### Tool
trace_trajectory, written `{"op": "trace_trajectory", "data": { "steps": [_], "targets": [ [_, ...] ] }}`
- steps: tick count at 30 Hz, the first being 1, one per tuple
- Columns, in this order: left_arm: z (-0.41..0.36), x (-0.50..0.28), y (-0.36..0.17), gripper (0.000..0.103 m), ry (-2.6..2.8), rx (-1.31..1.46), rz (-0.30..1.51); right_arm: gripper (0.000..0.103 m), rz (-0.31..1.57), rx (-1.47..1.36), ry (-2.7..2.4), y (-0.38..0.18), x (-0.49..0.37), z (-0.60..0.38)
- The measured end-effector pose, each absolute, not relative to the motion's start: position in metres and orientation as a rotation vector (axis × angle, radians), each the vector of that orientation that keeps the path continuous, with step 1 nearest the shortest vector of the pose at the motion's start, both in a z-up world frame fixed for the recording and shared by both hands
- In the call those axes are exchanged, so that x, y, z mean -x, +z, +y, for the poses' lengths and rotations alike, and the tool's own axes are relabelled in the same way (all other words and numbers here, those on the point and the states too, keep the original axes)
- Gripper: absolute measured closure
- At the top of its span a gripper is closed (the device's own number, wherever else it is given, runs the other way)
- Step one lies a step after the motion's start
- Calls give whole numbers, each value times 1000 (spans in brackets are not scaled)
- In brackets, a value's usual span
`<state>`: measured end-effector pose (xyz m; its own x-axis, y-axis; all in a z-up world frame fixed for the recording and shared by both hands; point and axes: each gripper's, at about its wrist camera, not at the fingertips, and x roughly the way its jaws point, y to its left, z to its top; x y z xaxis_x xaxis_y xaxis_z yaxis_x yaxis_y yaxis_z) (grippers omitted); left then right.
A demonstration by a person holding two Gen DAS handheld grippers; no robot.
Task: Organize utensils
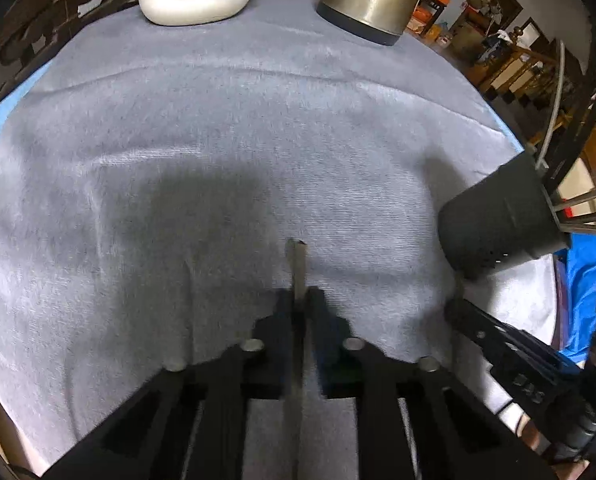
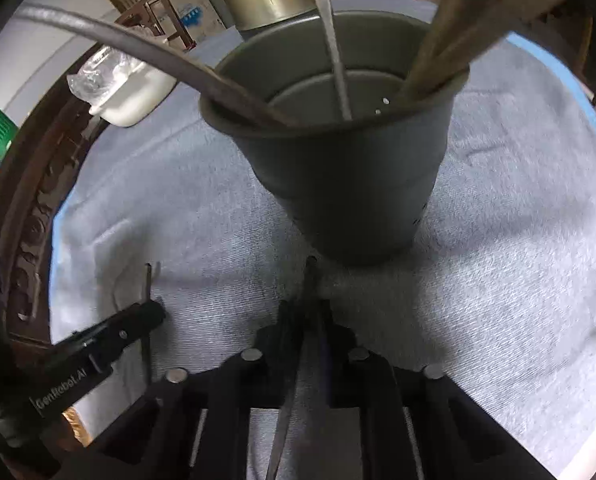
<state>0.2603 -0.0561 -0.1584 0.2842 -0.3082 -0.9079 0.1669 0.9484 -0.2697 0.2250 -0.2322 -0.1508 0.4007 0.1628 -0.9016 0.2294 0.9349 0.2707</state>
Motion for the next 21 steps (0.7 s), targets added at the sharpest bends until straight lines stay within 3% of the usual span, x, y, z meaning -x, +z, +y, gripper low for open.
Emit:
{"op": "trace_trajectory", "data": {
  "steps": [8, 21],
  "targets": [
    [-34, -243, -115, 97, -330, 203, 1088, 97, 1012, -414, 99, -108, -196, -248],
    [-25, -177, 31, 97, -407, 258, 609, 97, 471, -373, 165, 9, -127, -259]
  ]
}}
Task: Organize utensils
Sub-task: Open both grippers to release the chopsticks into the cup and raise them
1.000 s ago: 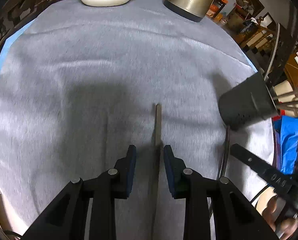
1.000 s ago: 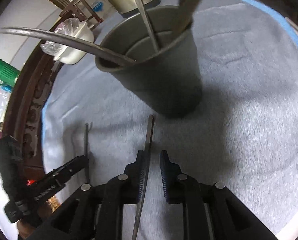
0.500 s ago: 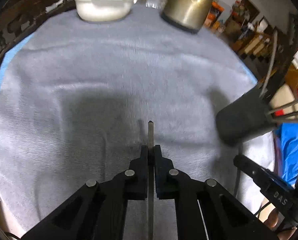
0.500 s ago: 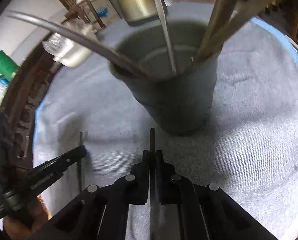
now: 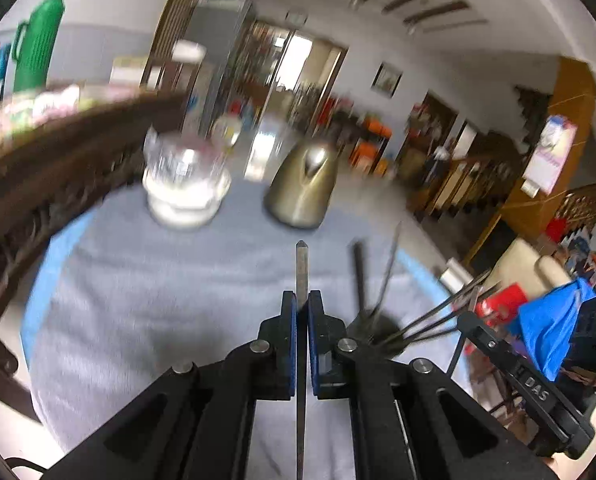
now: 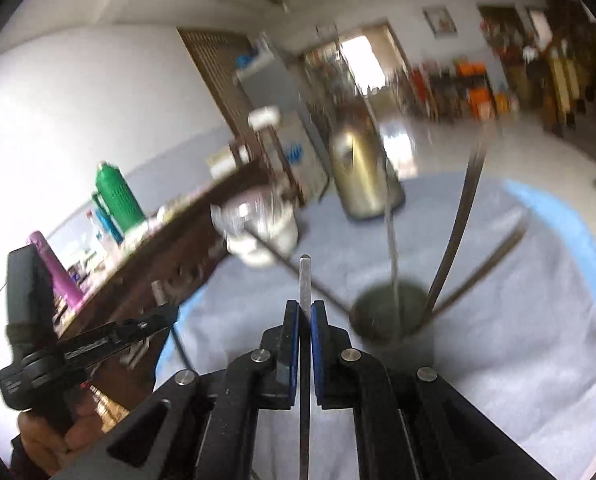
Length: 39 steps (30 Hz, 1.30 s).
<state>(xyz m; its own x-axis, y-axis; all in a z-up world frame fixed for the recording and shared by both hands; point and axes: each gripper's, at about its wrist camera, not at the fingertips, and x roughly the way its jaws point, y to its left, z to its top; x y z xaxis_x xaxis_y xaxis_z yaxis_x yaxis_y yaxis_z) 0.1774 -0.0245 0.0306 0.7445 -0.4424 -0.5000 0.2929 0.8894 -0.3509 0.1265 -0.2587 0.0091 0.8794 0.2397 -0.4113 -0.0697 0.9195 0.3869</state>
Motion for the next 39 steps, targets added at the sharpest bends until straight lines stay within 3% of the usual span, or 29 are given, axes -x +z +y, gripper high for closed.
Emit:
{"op": "trace_trajectory", "data": {
  "steps": [7, 15, 24, 32, 34, 38, 39],
  "targets": [
    [-38, -172, 90, 97, -421, 311, 356, 97, 196, -305, 55, 67, -103, -271],
    [-79, -197, 118, 97, -380, 310, 153, 97, -15, -279, -98, 94, -117, -277],
    [-125, -241, 83, 97, -358, 301, 233, 97, -73, -249, -235, 84, -151, -265],
    [-135, -253, 50, 97, -378, 240, 370, 97, 31, -247, -199, 66, -167, -265],
    [-132, -247, 51, 93, -377, 220, 385, 96, 78, -245, -170, 62, -168, -265],
    [-115, -225, 69, 57, -376, 167, 374, 94, 187, -279, -87, 60, -164, -272],
    [-111, -218, 72, 54, -375, 158, 362, 92, 206, -286, -69, 63, -161, -274]
  ]
}}
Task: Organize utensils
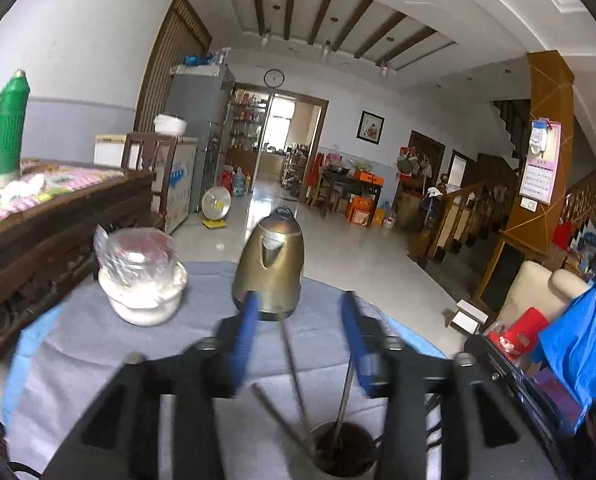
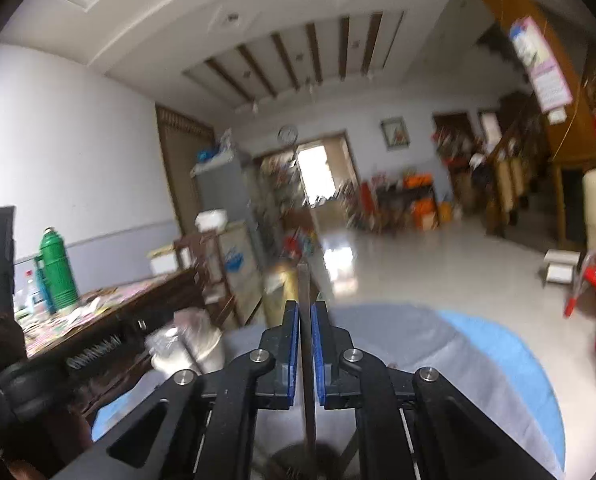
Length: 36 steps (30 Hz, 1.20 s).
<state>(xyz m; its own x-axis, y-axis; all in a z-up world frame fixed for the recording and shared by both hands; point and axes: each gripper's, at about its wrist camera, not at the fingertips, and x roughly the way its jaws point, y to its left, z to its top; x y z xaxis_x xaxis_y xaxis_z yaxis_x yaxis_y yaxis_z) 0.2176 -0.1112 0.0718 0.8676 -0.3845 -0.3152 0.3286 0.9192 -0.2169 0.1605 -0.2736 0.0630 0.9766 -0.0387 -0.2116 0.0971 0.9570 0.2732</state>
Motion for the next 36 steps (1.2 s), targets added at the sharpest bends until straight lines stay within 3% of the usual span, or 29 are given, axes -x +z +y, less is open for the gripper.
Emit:
{"op": "trace_trajectory", "data": {
  "steps": [1, 3, 8, 10, 11, 12, 13, 21, 36],
  "targets": [
    [-105, -212, 76, 52, -371, 146, 353, 91, 216, -291, -61, 64, -158, -276],
    [-93, -201, 82, 33, -366, 114, 359, 88, 231, -304, -36, 68, -149, -281],
    [-63, -179, 74, 20, -342, 57, 471, 77, 219, -336, 5, 76, -109, -287],
    [-57, -170, 61, 20, -307, 25, 542, 66, 227, -351, 24, 75, -96, -282],
    [-54, -165, 55, 20, -280, 9, 569, 49, 233, -353, 31, 74, -90, -279],
    [-53, -159, 49, 20, -255, -5, 589, 40, 239, -350, 37, 72, -85, -275],
    [-52, -155, 43, 20, -234, -18, 608, 37, 241, -340, 43, 70, -80, -271],
    [-46, -140, 25, 20, -121, -75, 685, 37, 335, -250, 12, 51, -57, -243],
    [-72, -72, 59, 14, -85, -182, 560, 37, 351, -296, -75, 57, -1, -252]
  ]
}}
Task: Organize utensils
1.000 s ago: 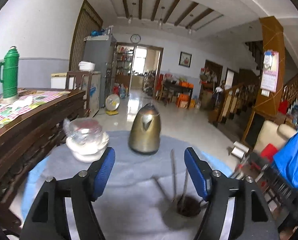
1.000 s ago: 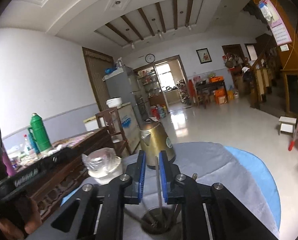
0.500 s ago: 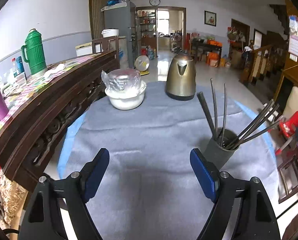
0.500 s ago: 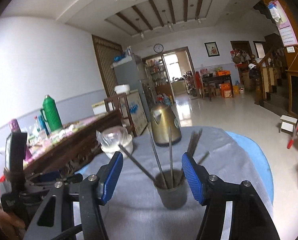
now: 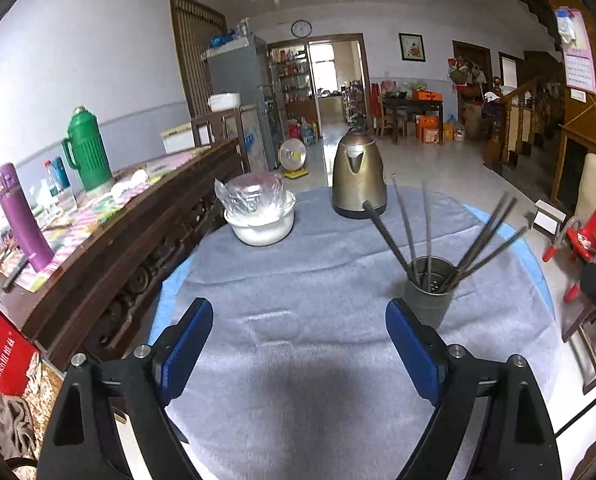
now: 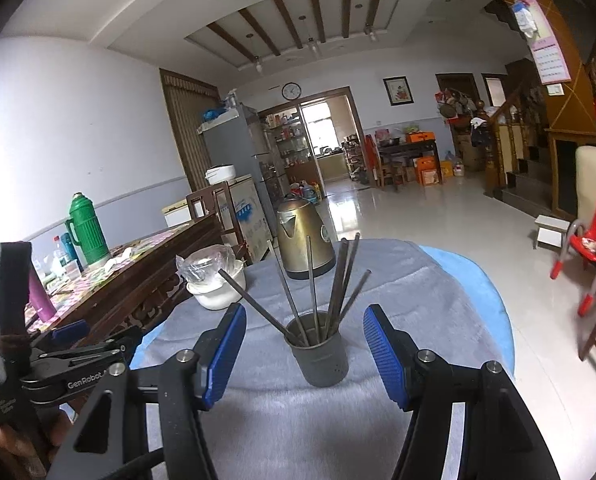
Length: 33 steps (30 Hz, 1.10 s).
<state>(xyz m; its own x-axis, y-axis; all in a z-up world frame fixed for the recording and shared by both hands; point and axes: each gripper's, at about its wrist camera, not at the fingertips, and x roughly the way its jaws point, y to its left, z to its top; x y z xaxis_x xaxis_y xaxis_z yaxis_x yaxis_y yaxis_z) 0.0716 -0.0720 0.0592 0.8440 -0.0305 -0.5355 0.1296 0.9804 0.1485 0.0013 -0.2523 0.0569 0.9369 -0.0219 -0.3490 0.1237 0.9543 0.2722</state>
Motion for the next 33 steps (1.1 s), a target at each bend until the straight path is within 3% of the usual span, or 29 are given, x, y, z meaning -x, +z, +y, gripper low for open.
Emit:
{"op": "trace_trajectory", "data": {
  "steps": [15, 33],
  "targets": [
    [-88, -5, 79, 10, -76, -262, 489, 37, 383, -371, -72, 52, 52, -261],
    [-71, -69, 44, 10, -109, -186, 628, 37, 445, -351, -79, 32, 7, -245]
  ]
}}
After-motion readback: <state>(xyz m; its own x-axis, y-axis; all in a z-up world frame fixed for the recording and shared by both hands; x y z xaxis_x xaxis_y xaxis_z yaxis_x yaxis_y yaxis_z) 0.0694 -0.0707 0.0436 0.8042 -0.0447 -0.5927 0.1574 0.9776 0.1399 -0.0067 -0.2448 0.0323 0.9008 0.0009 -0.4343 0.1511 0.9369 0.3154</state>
